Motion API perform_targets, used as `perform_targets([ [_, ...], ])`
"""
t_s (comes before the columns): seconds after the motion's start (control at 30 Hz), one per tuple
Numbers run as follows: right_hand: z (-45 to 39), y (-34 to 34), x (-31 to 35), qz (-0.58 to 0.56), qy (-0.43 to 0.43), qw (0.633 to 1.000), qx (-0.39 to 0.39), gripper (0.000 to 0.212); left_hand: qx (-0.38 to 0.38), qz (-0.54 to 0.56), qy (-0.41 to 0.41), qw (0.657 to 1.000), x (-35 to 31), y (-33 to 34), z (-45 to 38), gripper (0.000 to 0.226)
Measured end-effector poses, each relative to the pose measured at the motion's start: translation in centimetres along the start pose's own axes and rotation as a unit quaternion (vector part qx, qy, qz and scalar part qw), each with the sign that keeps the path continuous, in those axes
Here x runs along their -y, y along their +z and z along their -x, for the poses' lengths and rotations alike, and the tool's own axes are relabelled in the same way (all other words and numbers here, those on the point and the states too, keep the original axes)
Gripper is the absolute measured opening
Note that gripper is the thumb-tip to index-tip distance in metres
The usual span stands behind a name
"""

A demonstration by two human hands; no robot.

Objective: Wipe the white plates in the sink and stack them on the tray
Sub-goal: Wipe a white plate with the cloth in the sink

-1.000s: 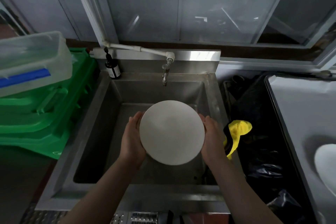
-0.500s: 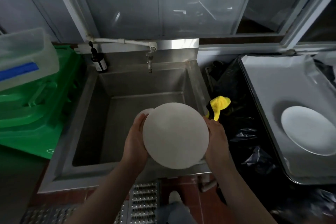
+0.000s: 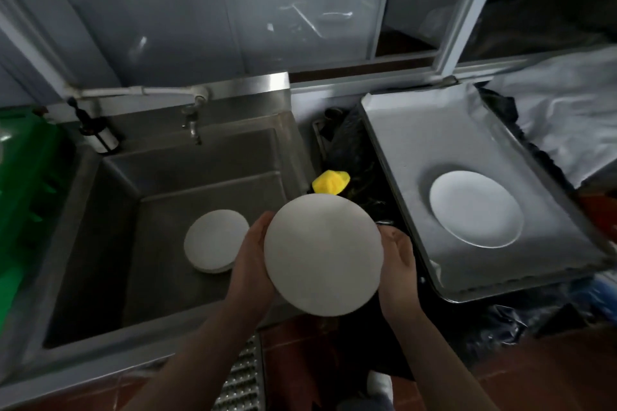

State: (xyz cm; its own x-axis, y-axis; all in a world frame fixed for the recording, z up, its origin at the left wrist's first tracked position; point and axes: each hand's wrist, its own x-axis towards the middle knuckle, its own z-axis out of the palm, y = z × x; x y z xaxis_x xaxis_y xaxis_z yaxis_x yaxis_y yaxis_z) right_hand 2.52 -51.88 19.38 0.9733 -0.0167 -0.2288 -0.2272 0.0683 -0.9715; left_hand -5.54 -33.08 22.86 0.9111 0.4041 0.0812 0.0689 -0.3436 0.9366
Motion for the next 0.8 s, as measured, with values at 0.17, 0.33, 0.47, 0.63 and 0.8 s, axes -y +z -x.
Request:
perform_targets([
  [0.17,-4.0,-6.7,1.8,0.015,-0.006,0.998,-0.056,0.013,-0.008,0.057,-0.012,0.998,-3.6,8.1,-1.5,0.02],
  [0.33,-8.5,-12.9,3.0,0.011,0.013,0.998,-0.065,0.01,-0.011,0.197,-0.14,0.97,-3.9,16.5,-3.8,0.03],
  [0.47,-12.1,-17.4,3.2,0.045,-0.002,0.995,-0.089,0.017,-0.003,0.202,-0.164,0.966,-3.6,22.2,-5.8,0.026],
  [0.63,-16.2,-21.8,2.9,0.077,-0.014,0.991,-0.107,0.018,0.036,0.172,-0.131,0.976,-4.6,28.0,-8.0,0.035],
  [0.8,-19.1,-24.3,2.5,0.117,-0.022,0.986,-0.115,0.015,0.041,0.17,-0.137,0.975,-4.5,32.3,-9.2,0.032],
])
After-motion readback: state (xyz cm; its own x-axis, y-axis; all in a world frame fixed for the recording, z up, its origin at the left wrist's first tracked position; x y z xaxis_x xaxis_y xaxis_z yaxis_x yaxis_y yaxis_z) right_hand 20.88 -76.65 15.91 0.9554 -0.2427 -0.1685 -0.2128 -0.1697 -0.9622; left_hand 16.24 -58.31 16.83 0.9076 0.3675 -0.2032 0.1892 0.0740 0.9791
